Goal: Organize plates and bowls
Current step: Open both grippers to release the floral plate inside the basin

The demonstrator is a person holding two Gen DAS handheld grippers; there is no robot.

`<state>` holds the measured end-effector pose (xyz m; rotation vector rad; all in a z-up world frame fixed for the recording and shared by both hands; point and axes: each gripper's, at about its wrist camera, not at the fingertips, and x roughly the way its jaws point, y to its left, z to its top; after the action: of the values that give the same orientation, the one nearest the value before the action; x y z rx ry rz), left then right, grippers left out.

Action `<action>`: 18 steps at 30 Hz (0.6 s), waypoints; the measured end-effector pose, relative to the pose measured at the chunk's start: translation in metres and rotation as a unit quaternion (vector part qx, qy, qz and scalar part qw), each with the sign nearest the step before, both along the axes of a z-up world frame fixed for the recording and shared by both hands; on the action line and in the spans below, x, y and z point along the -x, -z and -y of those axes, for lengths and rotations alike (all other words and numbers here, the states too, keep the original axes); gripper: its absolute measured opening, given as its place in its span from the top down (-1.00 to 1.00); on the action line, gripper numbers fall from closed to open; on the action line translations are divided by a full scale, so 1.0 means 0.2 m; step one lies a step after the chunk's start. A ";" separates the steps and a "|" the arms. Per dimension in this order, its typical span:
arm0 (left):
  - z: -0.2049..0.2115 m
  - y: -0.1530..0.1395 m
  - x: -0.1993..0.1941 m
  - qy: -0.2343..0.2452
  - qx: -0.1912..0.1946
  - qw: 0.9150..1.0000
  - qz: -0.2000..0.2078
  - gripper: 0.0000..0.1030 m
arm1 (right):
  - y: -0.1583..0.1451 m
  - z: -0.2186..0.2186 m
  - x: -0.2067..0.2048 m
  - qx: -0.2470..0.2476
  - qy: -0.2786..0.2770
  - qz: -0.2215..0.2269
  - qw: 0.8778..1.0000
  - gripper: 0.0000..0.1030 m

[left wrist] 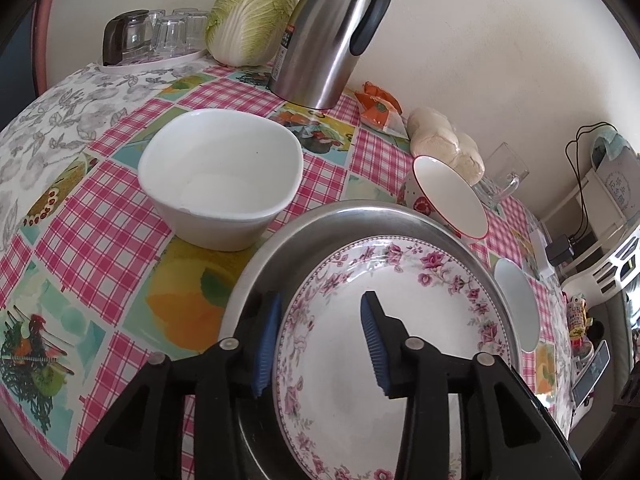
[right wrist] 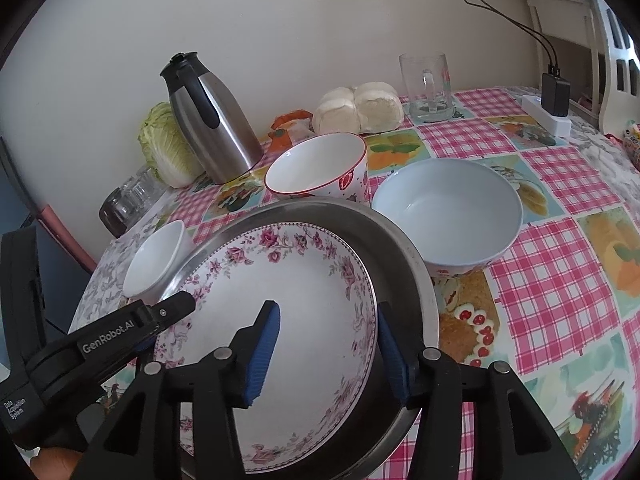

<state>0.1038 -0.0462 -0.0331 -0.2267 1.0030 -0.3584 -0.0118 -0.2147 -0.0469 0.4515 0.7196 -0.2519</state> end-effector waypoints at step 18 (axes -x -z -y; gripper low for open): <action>0.00 -0.16 0.04 -0.004 -0.051 0.998 0.037 -0.33 | -0.18 0.07 0.09 0.007 0.035 0.041 0.999 -0.36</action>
<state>0.0961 -0.0458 -0.0007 -0.1247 0.9442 -0.3063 -0.0297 -0.2288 -0.0118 0.4708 0.6224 -0.3029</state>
